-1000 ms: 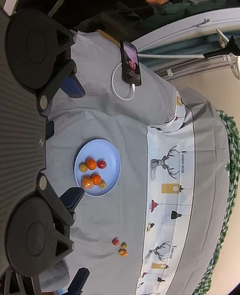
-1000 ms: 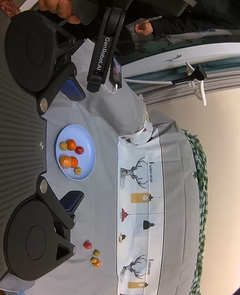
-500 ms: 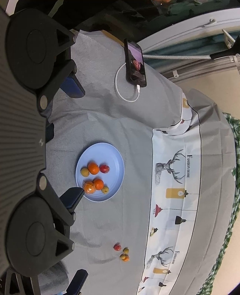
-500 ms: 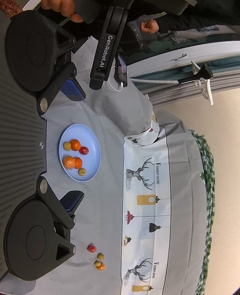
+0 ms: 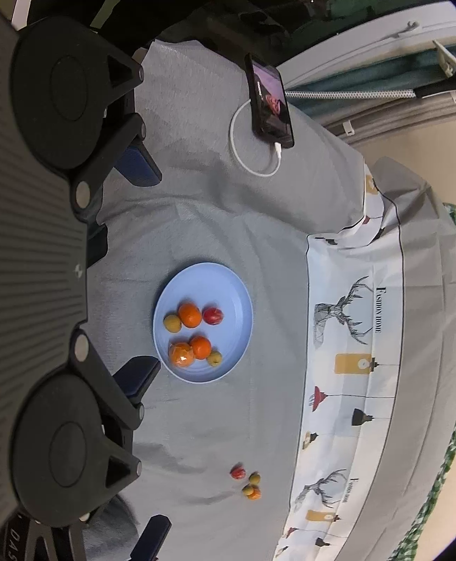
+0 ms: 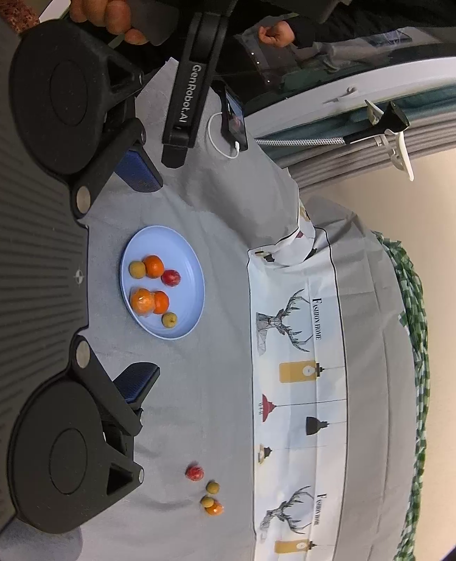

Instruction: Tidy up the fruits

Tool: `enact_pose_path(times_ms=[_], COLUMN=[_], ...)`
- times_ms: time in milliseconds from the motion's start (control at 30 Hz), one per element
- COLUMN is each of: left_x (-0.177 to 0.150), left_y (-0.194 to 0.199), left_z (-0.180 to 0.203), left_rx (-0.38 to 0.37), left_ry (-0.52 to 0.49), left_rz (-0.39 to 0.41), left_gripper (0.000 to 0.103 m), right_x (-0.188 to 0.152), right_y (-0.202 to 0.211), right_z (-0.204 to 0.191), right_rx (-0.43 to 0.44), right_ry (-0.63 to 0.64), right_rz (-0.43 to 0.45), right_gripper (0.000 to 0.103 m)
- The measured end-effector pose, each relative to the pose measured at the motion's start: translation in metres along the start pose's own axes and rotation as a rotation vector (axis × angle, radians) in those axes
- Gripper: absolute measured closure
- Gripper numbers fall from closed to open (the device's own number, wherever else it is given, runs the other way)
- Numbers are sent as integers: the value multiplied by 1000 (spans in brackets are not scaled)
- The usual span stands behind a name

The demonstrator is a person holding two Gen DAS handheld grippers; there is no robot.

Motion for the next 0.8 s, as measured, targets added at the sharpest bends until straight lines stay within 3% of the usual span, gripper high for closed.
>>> enact_pose_path(times_ms=[200,433,567,667,800], left_x=[3,17,26,34,42], left_y=[-8,-12,-28,-42,-63], left_z=[4,32,78,122,190], left_rx=[-2,-31,-89,-145,-248], left_ry=[7,-43,-120,-169,-233], left_rz=[-25,-12,-31,-48,-66], left_gripper=[0,0,0,0,0], right_x=[1,17,18,5,-9], right_y=[-1,22,42,62,65], right_z=[13,82,143,200,266], right_rx=[-13,-196,-374,-511,-609], right_ry=[-24,-132,-195,-309,-412], right_rz=[3,105,138,152,145], right_gripper=[1,1,1,1,1])
Point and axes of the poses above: each gripper's, at about its wrist camera, not at the fingertips, and y roughly against the way its jaws point, z to its right, x to its top, the point moved 7 cm from there along -y, roughly the way its jaws point, and after that the axes turned 13 degrees about x, right-handed, at the moved point
